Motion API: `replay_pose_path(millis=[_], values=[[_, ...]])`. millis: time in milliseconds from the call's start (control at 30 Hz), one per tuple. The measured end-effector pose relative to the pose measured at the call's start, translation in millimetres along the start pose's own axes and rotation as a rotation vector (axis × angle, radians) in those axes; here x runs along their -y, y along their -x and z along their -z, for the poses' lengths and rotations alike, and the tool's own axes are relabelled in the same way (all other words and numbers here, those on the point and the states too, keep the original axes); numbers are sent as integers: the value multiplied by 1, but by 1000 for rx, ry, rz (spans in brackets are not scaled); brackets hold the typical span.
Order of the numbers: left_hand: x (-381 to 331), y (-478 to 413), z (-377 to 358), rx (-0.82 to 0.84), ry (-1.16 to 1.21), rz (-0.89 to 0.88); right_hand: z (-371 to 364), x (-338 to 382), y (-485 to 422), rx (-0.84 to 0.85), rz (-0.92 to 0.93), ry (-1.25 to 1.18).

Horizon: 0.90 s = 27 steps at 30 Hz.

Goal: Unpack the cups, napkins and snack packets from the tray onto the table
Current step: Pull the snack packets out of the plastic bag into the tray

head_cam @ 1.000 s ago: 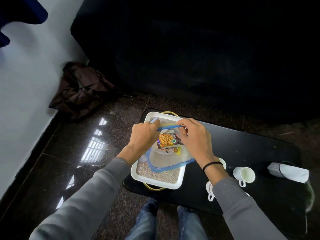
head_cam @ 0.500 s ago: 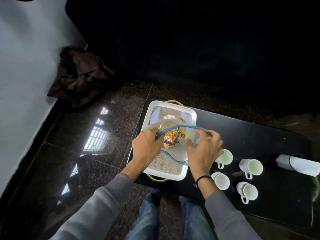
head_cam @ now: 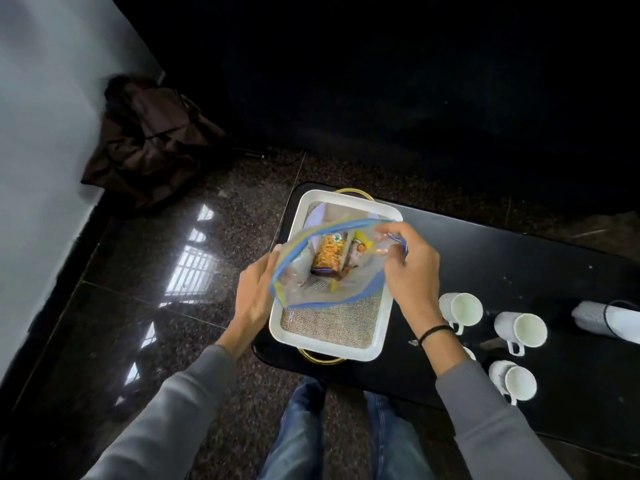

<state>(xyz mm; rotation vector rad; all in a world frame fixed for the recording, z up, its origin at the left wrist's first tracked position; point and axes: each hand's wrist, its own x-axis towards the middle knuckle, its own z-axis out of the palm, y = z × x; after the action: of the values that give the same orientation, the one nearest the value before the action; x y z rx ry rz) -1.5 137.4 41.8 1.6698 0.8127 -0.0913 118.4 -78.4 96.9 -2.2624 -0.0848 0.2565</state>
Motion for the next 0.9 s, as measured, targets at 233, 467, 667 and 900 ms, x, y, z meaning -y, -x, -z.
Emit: replay_pose_path(millis=[233, 467, 667, 900], values=[[50, -55, -31, 111, 221, 535, 6, 56, -8, 268, -138, -708], [17, -69, -56, 476, 261, 480, 20, 61, -17, 454, -482, -1498], [36, -32, -74, 459, 599, 565, 15, 41, -18, 341, -569, -1564], [48, -39, -54, 575, 873, 621, 18, 10, -46, 165, -433, -929]])
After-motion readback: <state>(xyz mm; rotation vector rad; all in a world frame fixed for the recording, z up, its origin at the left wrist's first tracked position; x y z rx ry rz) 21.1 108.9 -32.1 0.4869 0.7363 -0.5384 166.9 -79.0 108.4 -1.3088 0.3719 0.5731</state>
